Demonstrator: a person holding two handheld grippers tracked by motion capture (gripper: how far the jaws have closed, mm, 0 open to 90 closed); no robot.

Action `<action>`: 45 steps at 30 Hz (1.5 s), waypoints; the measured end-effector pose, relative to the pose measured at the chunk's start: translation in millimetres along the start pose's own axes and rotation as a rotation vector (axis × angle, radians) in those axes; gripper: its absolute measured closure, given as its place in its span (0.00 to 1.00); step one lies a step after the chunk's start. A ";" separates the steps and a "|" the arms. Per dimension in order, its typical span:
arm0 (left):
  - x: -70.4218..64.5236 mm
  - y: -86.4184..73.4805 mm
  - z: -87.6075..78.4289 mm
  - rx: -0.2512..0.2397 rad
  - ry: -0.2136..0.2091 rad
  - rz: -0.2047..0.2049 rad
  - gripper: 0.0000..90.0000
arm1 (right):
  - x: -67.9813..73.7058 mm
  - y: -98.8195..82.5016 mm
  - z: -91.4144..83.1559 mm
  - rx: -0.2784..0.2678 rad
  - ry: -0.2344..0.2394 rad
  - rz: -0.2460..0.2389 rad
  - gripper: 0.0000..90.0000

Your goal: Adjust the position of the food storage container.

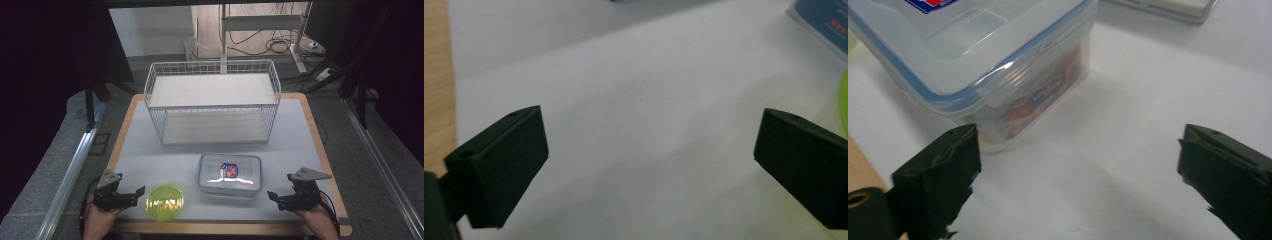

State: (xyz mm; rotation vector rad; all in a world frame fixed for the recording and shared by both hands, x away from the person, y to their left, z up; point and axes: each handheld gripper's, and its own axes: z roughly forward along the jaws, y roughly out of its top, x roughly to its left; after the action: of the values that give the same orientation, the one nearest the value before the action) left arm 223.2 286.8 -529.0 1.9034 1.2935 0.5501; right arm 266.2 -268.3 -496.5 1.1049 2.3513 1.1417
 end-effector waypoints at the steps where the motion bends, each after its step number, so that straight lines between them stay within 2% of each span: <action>1: 0.2 -0.4 -0.2 -0.004 0.005 -0.001 0.03 | -0.2 0.1 -0.4 -0.009 -0.002 -0.006 0.06; 3: 1.3 -1.3 -0.1 -0.007 0.015 -0.006 0.04 | -0.1 1.1 -0.5 -0.023 0.008 0.000 0.06; 5: 3.2 -2.1 0.4 -0.011 0.022 -0.016 0.04 | 1.3 1.6 0.0 -0.030 0.002 -0.016 0.07; 8: 6.4 -3.3 2.2 -0.029 -0.009 -0.036 0.06 | 3.6 2.0 1.2 -0.029 -0.005 -0.048 0.07; 11: 6.5 -3.8 3.7 -0.028 -0.025 -0.021 0.07 | 3.7 2.1 2.0 -0.035 0.002 -0.064 0.07; 14: 4.5 -2.4 4.5 -0.008 -0.026 0.001 0.08 | 3.0 2.0 1.8 -0.042 0.001 -0.058 0.07; 19: 3.4 1.5 3.7 0.028 -0.017 -0.031 0.06 | 2.0 1.5 2.9 -0.038 0.004 -0.046 0.06; 23: 5.1 4.3 -1.5 0.003 -0.033 -0.053 0.03 | 2.2 0.9 5.0 -0.023 0.004 -0.046 0.05; 26: 3.8 7.4 -6.2 -0.016 -0.049 -0.058 0.05 | 2.0 0.4 6.3 -0.012 0.003 -0.044 0.05; 29: 0.2 10.9 -11.5 -0.027 -0.065 -0.040 0.14 | 1.4 -0.1 7.2 -0.004 -0.001 -0.041 0.05; 32: -2.5 15.0 -18.8 -0.069 -0.105 -0.031 0.21 | 1.4 -0.5 7.9 0.007 0.003 -0.042 0.05; 34: -5.2 18.3 -25.4 -0.097 -0.115 -0.016 0.28 | 1.9 -0.7 8.7 0.012 0.003 -0.044 0.05; 37: -11.3 23.4 -33.2 -0.120 -0.144 0.007 0.38 | 2.1 -0.9 9.2 0.016 0.002 -0.044 0.05; 42: -32.4 35.0 -39.7 -0.126 -0.188 0.039 0.63 | 1.6 -1.0 9.2 0.024 -0.003 -0.040 0.05; 45: -48.0 40.6 -43.5 -0.128 -0.238 0.071 0.75 | 1.6 -1.4 10.1 0.035 -0.009 -0.040 0.06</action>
State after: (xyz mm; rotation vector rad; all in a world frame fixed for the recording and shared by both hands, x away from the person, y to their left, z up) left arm 197.7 249.7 -467.3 1.8510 1.0179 0.4176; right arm 270.0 -262.2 -504.0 1.0672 2.3843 1.0837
